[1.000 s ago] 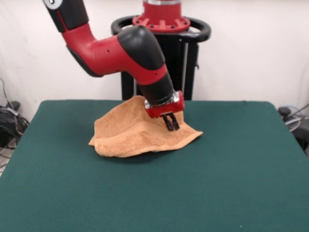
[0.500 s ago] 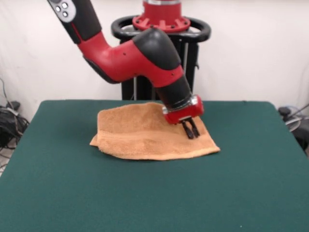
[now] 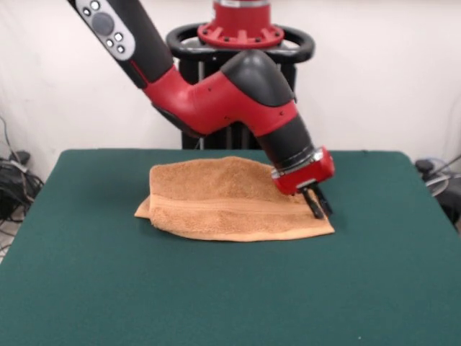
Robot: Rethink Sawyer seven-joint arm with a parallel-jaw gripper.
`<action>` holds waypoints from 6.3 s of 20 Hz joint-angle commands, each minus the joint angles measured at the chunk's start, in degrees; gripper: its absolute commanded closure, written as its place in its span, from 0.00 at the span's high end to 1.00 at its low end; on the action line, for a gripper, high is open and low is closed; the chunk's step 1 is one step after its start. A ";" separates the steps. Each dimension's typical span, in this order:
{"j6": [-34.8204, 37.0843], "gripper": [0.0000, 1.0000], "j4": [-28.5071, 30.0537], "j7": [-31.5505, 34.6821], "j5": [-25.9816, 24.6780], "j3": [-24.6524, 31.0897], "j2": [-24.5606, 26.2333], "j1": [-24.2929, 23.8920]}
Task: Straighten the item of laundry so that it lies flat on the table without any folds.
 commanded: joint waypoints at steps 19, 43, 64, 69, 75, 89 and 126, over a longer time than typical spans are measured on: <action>3.78 0.00 -0.86 11.69 6.25 4.17 -5.33 1.76; 24.43 0.00 -11.17 5.48 4.63 -23.24 -13.00 21.58; 2.34 0.00 -3.07 9.58 1.97 6.62 -0.22 -3.01; 1.29 0.00 -3.40 9.68 1.89 7.53 1.51 -3.44; 22.65 0.00 -6.84 5.91 9.50 -16.83 -12.65 15.93; 30.25 0.00 -8.87 7.12 7.26 -23.77 -19.43 23.98; 17.00 0.00 -8.40 6.49 3.96 -26.38 -8.21 21.23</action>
